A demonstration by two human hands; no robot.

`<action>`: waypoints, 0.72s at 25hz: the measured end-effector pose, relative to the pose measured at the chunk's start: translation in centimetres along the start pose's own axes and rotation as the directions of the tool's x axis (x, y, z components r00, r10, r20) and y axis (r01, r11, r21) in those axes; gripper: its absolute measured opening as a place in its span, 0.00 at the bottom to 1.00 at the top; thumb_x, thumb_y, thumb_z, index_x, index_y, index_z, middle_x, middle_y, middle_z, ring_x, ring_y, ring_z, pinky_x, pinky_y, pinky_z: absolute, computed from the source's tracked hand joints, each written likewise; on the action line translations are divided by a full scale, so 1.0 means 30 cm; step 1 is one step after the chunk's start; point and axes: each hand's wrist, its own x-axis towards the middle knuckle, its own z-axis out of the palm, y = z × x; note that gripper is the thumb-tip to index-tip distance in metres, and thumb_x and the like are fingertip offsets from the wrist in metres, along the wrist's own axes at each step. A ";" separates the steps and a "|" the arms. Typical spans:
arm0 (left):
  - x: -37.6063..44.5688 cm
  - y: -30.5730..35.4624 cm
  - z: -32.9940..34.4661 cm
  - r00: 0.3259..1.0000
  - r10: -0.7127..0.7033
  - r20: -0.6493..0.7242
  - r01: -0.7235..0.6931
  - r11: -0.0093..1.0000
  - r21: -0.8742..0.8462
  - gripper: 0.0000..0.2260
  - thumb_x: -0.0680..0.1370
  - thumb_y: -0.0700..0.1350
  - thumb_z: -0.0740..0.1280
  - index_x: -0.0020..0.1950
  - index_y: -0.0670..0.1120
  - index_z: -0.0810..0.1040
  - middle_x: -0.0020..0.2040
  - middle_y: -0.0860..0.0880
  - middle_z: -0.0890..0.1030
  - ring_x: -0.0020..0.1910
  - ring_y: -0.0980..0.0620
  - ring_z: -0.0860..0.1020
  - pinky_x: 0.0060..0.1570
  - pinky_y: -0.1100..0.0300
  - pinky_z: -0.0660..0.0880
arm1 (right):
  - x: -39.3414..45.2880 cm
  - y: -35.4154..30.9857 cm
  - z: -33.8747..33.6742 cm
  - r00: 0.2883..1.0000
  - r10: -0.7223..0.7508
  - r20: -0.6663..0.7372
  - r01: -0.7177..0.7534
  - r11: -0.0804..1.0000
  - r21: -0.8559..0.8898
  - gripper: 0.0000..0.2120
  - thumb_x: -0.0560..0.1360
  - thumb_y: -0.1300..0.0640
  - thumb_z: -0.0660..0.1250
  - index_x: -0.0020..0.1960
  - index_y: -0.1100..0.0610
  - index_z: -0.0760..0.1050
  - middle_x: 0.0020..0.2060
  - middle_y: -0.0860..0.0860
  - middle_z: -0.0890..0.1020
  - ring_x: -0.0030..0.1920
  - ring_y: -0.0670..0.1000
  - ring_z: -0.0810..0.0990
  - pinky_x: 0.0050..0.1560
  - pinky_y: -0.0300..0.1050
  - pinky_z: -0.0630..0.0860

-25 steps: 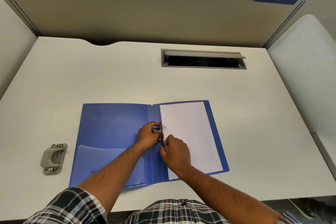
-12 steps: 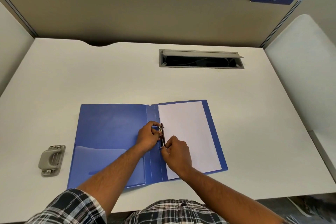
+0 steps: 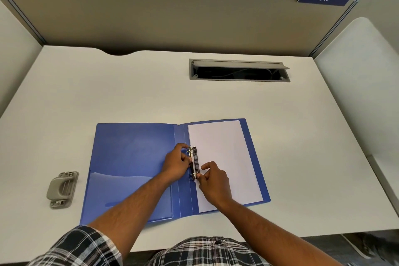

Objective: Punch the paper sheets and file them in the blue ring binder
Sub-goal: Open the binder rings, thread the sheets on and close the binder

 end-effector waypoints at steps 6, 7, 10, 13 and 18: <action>-0.022 0.005 -0.011 0.996 0.088 0.014 -0.089 0.987 0.137 0.19 0.78 0.37 0.67 0.68 0.49 0.72 0.50 0.49 0.79 0.49 0.51 0.80 0.54 0.56 0.80 | -0.004 0.023 -0.012 0.999 -0.036 -0.029 0.035 0.998 -0.047 0.14 0.79 0.52 0.70 0.62 0.49 0.74 0.37 0.45 0.82 0.38 0.46 0.81 0.45 0.34 0.76; -0.026 0.003 -0.014 0.993 0.122 0.006 -0.121 0.974 0.192 0.20 0.77 0.38 0.68 0.69 0.48 0.71 0.54 0.48 0.76 0.54 0.50 0.78 0.58 0.55 0.78 | -0.005 0.029 -0.016 0.997 -0.065 -0.028 0.062 0.995 -0.080 0.14 0.78 0.51 0.70 0.63 0.49 0.74 0.39 0.44 0.81 0.39 0.46 0.81 0.46 0.34 0.76; -0.034 0.004 -0.034 0.969 0.238 0.060 -0.242 0.884 0.399 0.28 0.75 0.40 0.69 0.75 0.49 0.66 0.69 0.48 0.68 0.68 0.48 0.67 0.66 0.57 0.70 | -0.011 0.039 -0.029 0.982 -0.189 0.001 0.186 0.965 -0.183 0.17 0.77 0.49 0.72 0.64 0.47 0.74 0.50 0.44 0.81 0.46 0.45 0.80 0.49 0.34 0.75; -0.034 0.019 -0.055 0.945 0.265 0.190 -0.325 0.806 0.495 0.38 0.73 0.44 0.70 0.80 0.52 0.55 0.78 0.52 0.59 0.76 0.47 0.57 0.71 0.51 0.64 | 0.009 0.045 -0.035 0.956 -0.290 0.036 0.288 0.913 -0.288 0.21 0.77 0.48 0.71 0.68 0.46 0.74 0.59 0.45 0.78 0.53 0.46 0.80 0.54 0.35 0.76; -0.032 0.015 -0.053 0.930 0.198 0.309 -0.350 0.733 0.583 0.41 0.75 0.50 0.69 0.81 0.54 0.47 0.81 0.53 0.49 0.80 0.50 0.45 0.76 0.49 0.51 | 0.039 0.047 -0.042 0.947 -0.290 0.135 0.320 0.881 -0.350 0.27 0.77 0.44 0.70 0.74 0.44 0.70 0.62 0.47 0.76 0.57 0.48 0.77 0.56 0.39 0.76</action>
